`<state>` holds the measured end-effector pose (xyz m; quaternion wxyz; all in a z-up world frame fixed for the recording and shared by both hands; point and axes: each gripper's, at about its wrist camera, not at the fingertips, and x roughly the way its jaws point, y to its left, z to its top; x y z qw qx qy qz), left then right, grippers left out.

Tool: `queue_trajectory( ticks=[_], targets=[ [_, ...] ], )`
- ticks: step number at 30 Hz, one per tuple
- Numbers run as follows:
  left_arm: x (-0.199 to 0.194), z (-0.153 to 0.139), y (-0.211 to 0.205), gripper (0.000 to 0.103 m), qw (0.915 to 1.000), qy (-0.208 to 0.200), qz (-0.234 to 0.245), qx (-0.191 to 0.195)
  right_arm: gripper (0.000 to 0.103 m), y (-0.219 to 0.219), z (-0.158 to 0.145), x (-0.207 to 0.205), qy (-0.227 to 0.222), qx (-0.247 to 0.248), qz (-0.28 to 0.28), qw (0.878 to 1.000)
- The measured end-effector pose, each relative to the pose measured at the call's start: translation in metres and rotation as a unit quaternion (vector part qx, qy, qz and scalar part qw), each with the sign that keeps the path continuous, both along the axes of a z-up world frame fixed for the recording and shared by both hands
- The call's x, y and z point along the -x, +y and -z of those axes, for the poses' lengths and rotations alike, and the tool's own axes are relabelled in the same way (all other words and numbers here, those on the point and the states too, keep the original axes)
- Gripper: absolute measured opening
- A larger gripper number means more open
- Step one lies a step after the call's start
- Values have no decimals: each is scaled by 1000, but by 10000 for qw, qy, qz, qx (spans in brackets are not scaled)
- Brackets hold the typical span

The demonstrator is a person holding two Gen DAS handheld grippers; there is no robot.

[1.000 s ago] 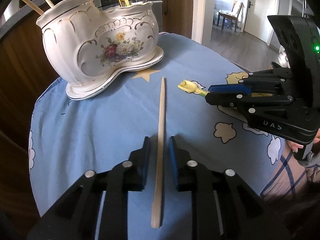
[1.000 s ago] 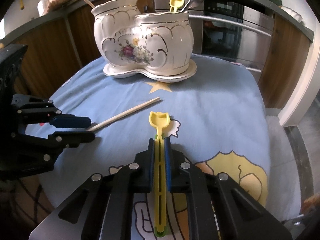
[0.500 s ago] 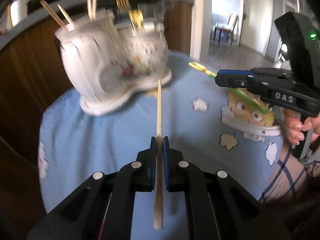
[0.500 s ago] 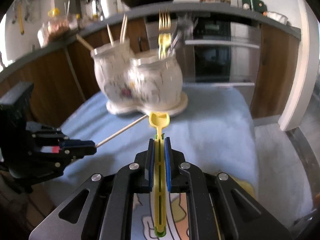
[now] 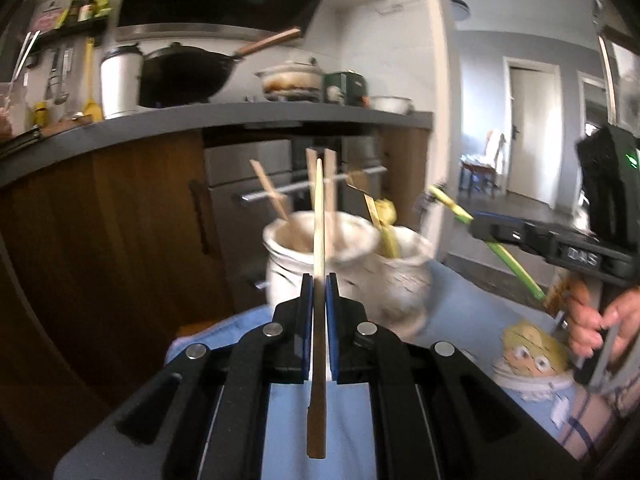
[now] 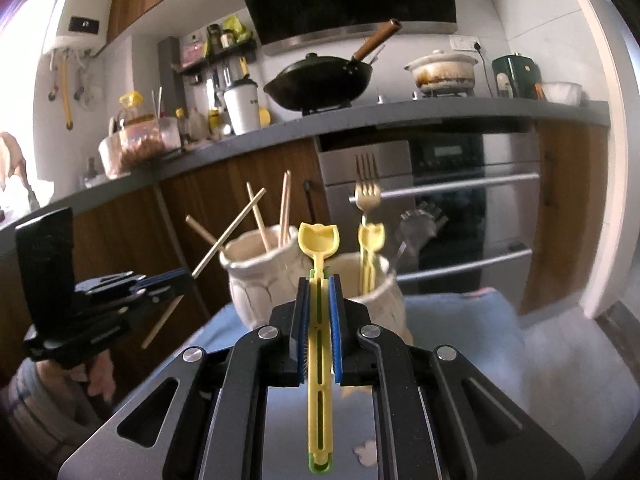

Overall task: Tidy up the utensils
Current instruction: 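Lift chopstick over tall pot with left tool while right carries shovel utensil over short pot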

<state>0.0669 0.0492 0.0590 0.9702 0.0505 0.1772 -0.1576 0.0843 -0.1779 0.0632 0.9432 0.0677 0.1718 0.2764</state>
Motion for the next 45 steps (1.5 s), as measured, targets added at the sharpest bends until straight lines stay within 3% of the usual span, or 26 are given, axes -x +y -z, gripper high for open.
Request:
queue_trajectory(
  ticks=[5, 8, 12, 17, 28, 35, 45],
  targets=[
    [-29, -10, 8, 6, 9993, -312, -111, 149, 10, 0, -1, -25, 74, -376, 42, 9993],
    [-41, -20, 8, 6, 9974, -426, 196, 546, 10, 0, -4, -40, 136, -676, 26, 9976],
    [-62, -34, 4, 6, 9876, -469, 688, 1333, 10, 2, -9, -56, 126, -1000, -21, 9949],
    [-78, -34, -9, 6, 9811, -503, 677, 1743, 10, 4, -10, -69, 9, -1264, 34, 9920],
    [-81, -13, -38, 6, 9896, -1082, 54, 948, 10, 21, 5, -77, -494, -1050, 358, 9926],
    [-71, -8, -37, 6, 9909, -1091, 127, 778, 10, 33, 10, -75, -810, -576, 504, 9938],
    [-56, -5, -28, 6, 9907, -1090, 86, 814, 10, 37, 22, -76, -746, -276, 597, 9950]
  ],
)
